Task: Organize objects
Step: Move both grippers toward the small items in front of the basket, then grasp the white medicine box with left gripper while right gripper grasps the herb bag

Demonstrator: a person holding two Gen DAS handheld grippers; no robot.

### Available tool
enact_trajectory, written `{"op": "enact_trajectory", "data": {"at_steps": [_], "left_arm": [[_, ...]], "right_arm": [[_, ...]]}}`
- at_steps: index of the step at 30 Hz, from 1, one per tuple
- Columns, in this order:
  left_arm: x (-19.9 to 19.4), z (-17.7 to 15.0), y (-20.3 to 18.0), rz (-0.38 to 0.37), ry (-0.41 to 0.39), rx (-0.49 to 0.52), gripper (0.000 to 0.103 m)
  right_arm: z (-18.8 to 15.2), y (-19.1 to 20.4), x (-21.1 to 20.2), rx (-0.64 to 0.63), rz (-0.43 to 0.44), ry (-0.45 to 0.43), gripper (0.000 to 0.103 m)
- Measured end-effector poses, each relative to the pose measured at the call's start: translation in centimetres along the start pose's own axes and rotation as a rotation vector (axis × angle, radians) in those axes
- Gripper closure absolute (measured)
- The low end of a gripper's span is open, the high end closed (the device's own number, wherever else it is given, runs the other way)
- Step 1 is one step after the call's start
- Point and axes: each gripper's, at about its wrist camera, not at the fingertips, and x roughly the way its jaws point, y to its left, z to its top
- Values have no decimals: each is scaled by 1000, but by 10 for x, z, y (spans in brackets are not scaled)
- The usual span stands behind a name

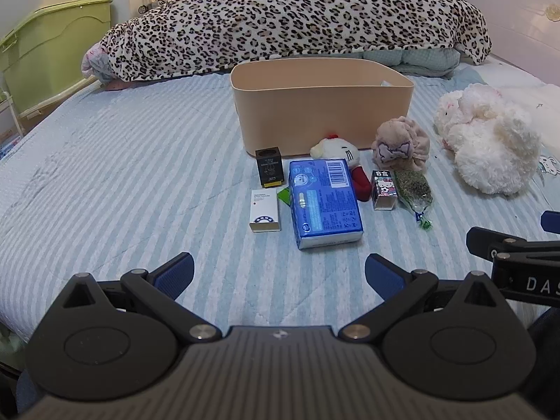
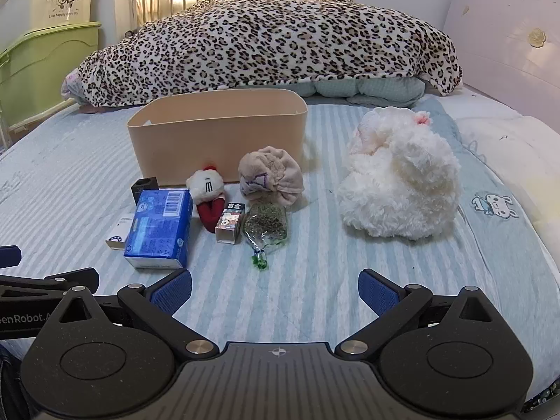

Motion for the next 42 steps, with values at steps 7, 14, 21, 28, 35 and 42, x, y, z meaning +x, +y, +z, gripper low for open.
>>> {"op": "enact_trajectory", "data": {"at_steps": [7,14,21,28,35,42], "left_arm": [[7,0,4,-24,9,-17,0],[17,2,5,-26,25,-18,0],[27,6,12,-7,27,-27,0],[47,9,22,19,51,-51,0],[72,16,36,47,63,-63,0],[103,22,46,47,78,-78,0]], "right_arm": [[2,-2,4,2,-2,1,0],[6,-2,11,-20,-7,5,1],[9,-1,20,-30,11,14,1],[18,-6,33,-47,20,12,1],[28,-13,58,-63,32,37,3],[38,-12,93,-106,45,85,7]]}}
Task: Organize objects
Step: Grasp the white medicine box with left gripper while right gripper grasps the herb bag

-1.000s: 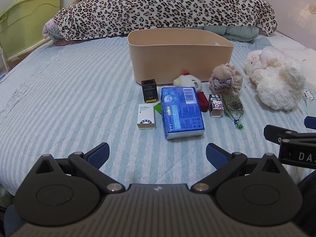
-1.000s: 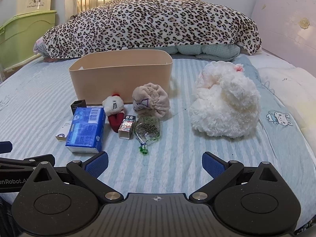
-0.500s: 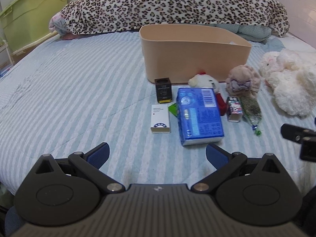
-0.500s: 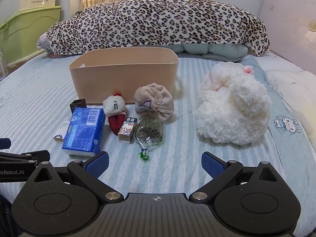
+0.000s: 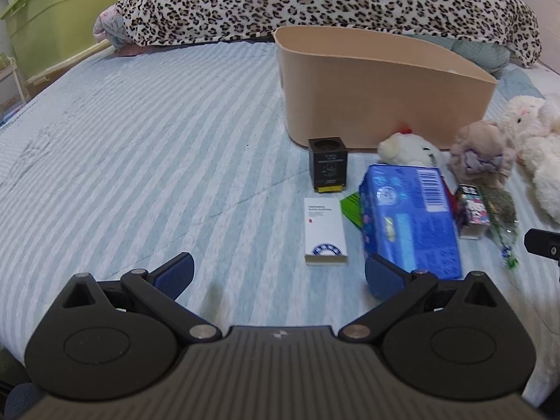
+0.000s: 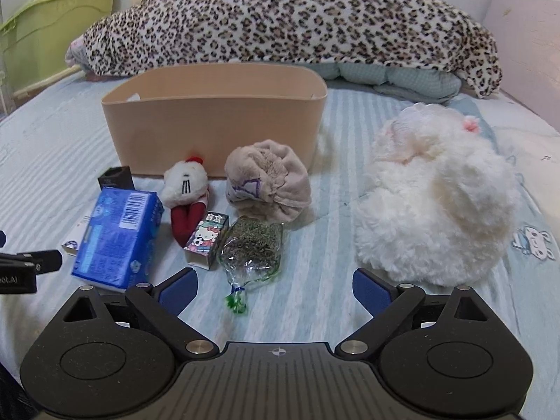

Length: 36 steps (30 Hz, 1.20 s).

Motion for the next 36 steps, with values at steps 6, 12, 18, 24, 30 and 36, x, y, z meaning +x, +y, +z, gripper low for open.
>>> {"op": "enact_trajectory", "data": {"at_steps": [6,12,18,24,30,36], "left_arm": [[24,6,-6,-8,2,46,0],[47,11,-12,-36,16,58,9],[57,12,-10,-85,11,35,23],[50,12,-17,-127,0,88,70],[39,13,-14,-118,-1,88,70],[4,25,-6,-108,-82,79,70]], "right_arm": [[5,2,36,-26,9,57,11],[3,5,63,-45,12,112,20],[2,7,70,-41,36,108,44],[0,13,61,-53,62,85,64],[3,6,46,-9,80,62,65],[15,0,12,13,95,-14,65]]}}
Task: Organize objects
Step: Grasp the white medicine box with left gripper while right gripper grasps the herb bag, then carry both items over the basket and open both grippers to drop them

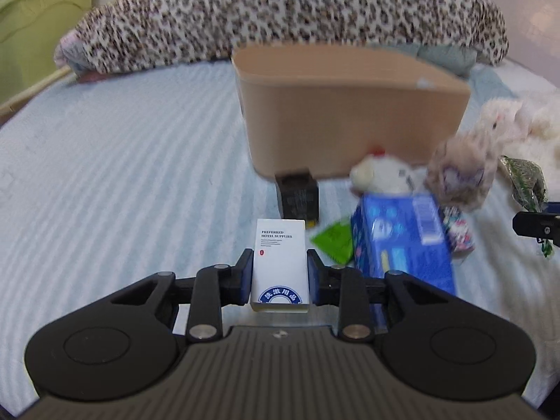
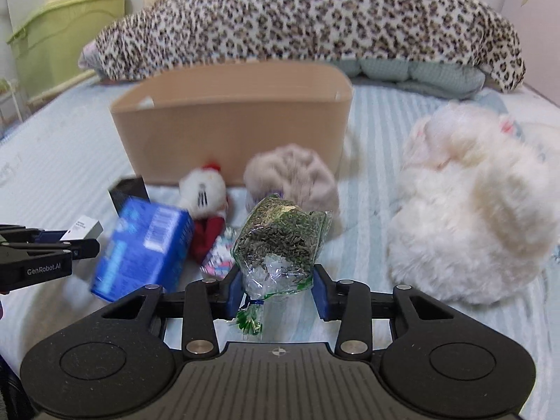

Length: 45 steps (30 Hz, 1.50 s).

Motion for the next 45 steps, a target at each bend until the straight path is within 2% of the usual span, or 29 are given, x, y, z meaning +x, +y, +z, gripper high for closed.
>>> {"op": "enact_trajectory", "data": {"at_steps": [8,12,17,21,27,30,33,37,39,40,41,43,45], "left_arm": [[-36,55,-2,-3,-182,10,70],[-29,91,-10,9,-256,35,70],[1,132,-23,35,-285,59,70],[27,153,-29,64,-272,63,70],[78,171,-42,59,-199,79,70],[110,170,-50,86,-118,107,70],[131,163,-52,72,-47,92,70],[138,153,-50,51,-12,79,69],[132,150,-50,56,-9,79,55],[127,149,-49,68,-14,76,33],[120,147,-49,81,-32,71,22],[105,145,-48,98,-77,61,20],[92,144,-45,92,-88,46,20]], "right_arm": [[39,-9,-39,-3,2,-149,65],[71,-16,-44,8,-2,-228,65],[108,-20,-34,-4,-15,-288,65],[134,-21,-12,-29,-26,-305,65],[161,-18,32,-69,-33,-253,65],[166,-15,52,-59,-34,-206,65],[167,-15,77,-31,-35,-155,65],[161,-18,104,2,-33,-96,63],[157,-18,110,11,-33,-75,52],[155,-18,109,12,-32,-81,50],[153,-18,106,13,-30,-91,47],[151,-19,94,15,-29,-115,29],[147,-20,77,20,-28,-154,19]]}}
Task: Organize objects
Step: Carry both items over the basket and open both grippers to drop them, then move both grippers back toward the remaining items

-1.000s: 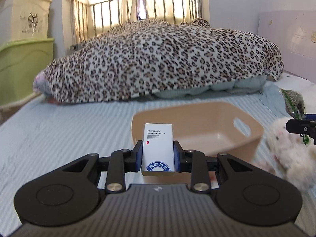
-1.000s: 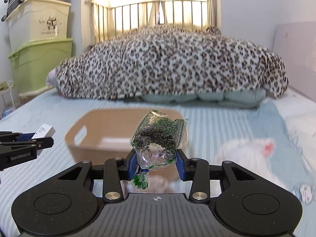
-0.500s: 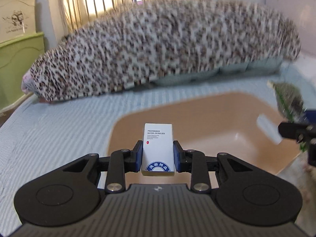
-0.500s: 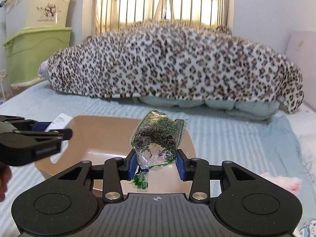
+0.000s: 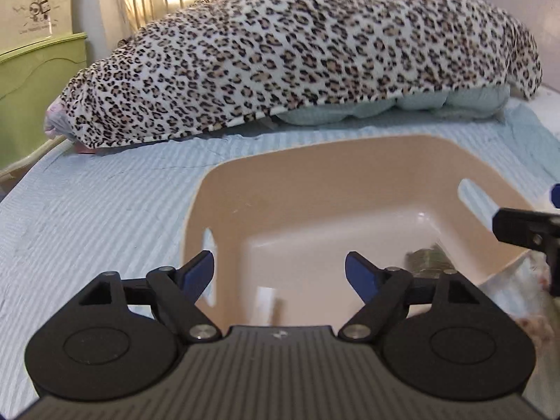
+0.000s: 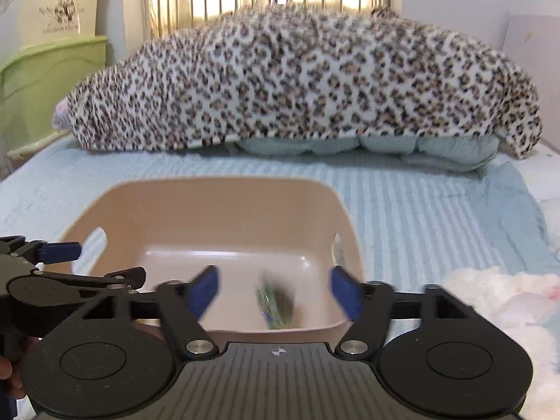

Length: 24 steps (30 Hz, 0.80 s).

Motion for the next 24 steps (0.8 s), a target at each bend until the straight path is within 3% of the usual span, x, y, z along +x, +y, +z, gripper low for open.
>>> {"op": "enact_trajectory", "data": {"at_steps": [4,9,13,24], "left_arm": [[-29,-3,6,-19,-28,-48,14],[-61,-13,10,-11,-62,-70,10],[-82,-30,16,-26,-65,-101,10],[-101,-91,-1,-87,53,-41,7]], "right_arm": [[-4,0,-32,-25,15,-46,0],[-15,2,-68,-49,46,-55,0],[-29,6,-90,-92,15,-55,0],[-80,11,-95,-118,27,46,0]]}}
